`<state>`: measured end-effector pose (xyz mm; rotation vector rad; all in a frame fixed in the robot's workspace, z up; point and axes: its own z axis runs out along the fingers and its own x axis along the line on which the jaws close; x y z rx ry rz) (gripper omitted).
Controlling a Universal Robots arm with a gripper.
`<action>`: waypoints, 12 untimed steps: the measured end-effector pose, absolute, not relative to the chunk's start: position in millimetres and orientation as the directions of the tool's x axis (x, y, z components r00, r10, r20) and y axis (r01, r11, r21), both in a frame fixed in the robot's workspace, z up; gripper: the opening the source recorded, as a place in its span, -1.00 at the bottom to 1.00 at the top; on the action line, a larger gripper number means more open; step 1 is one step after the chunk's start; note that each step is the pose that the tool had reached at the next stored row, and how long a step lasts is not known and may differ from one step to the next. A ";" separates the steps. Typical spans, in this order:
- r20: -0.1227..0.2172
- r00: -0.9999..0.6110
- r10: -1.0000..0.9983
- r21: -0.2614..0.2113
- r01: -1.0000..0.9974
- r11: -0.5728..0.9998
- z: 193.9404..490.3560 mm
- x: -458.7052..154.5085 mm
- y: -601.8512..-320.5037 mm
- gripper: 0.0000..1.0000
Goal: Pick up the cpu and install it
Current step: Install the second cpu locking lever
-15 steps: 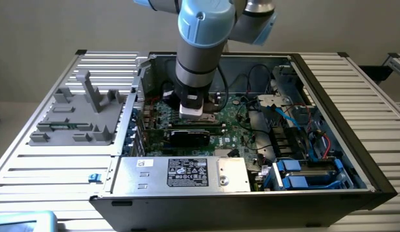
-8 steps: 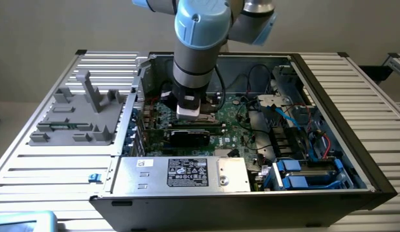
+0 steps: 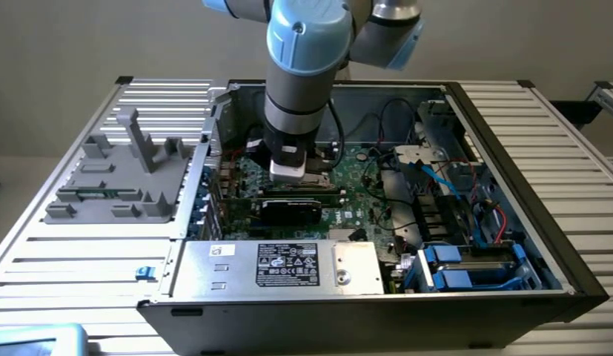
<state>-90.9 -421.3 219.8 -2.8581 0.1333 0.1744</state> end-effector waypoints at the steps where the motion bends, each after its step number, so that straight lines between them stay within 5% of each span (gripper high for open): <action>1: -0.132 0.988 -0.074 -0.265 -0.107 -0.958 219.5 -90.8 -421.1 -0.79; 12: -0.132 0.988 -0.075 -0.267 -0.108 -0.958 209.1 -91.0 -421.0 -0.79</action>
